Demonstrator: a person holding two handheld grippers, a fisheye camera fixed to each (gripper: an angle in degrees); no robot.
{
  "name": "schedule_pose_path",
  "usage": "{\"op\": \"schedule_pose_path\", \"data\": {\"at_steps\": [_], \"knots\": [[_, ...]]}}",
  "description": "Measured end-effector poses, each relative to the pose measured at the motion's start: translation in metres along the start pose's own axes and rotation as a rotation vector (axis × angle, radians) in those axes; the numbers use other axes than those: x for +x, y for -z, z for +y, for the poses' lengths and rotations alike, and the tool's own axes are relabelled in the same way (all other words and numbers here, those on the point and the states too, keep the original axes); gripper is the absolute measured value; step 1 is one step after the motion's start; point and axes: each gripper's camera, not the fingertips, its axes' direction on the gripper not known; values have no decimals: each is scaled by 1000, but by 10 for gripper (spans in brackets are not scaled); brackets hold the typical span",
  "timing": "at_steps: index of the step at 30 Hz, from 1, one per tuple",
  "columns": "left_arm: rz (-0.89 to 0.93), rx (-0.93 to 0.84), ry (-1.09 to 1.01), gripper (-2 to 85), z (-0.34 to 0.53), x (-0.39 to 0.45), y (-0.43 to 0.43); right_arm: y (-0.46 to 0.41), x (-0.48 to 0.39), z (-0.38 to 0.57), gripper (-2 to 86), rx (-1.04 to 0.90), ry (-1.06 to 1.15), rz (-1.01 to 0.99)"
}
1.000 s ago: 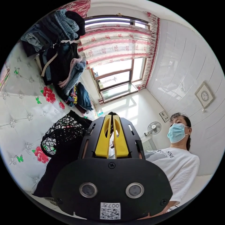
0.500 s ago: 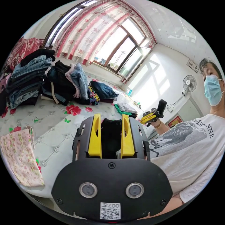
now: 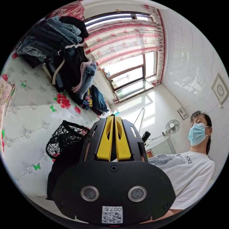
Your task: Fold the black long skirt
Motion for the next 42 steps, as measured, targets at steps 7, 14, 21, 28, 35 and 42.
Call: {"op": "schedule_pose_path", "data": {"at_steps": [7, 14, 21, 28, 35, 42], "knots": [[-50, -29, 21, -10, 11, -10, 8, 145, 69, 63, 54, 644, -377, 196], [-93, -48, 13, -10, 3, -8, 10, 275, 103, 149, 82, 513, -899, 1068], [-133, -61, 13, -10, -3, 3, 2, 283, 153, 207, 106, 405, -1147, 994], [-157, -54, -30, -10, -8, 30, -1, 92, 209, 113, 124, 46, -776, 470], [-170, -58, -69, -9, -6, 60, -2, -103, 231, 66, 90, -437, -582, 233], [-285, -67, -80, -10, -34, 71, 8, -83, 229, 36, 12, -514, -464, 175]]}}
